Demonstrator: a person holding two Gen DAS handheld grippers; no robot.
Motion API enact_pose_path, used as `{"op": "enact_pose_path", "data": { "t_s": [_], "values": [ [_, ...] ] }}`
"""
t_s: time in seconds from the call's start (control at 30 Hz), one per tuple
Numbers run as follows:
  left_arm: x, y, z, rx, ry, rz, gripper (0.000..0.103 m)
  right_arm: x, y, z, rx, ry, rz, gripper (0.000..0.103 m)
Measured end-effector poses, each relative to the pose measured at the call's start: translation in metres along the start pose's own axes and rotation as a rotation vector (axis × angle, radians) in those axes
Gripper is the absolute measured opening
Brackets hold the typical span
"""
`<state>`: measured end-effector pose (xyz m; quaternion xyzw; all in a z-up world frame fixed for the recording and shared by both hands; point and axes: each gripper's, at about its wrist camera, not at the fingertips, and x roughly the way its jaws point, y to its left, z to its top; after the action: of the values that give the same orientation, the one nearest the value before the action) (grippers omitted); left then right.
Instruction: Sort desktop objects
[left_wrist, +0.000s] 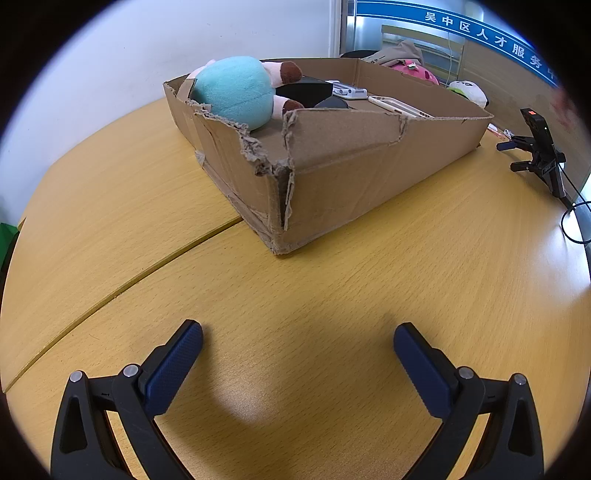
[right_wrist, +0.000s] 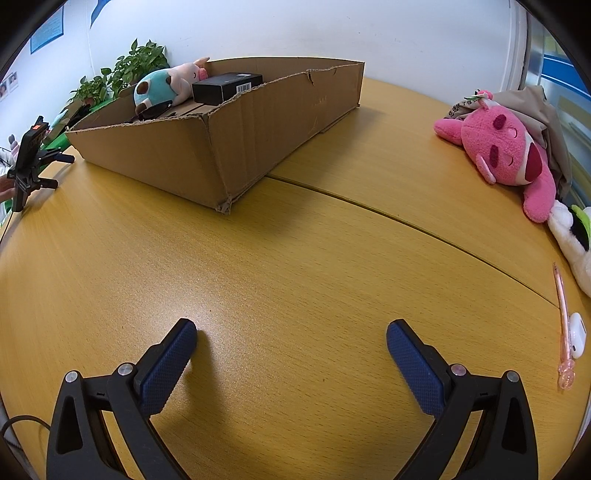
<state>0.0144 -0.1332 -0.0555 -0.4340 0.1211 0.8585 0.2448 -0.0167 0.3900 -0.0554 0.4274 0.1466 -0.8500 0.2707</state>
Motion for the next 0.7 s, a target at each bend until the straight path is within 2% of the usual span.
{"op": "enact_pose_path", "data": {
  "t_s": [0.7],
  "values": [
    [-0.0012, 0.0011, 0.0018, 0.006, 0.003, -0.002, 0.103, -0.0011, -0.0026, -0.0004, -0.013, -0.001, 0.010, 0.103]
  ]
}}
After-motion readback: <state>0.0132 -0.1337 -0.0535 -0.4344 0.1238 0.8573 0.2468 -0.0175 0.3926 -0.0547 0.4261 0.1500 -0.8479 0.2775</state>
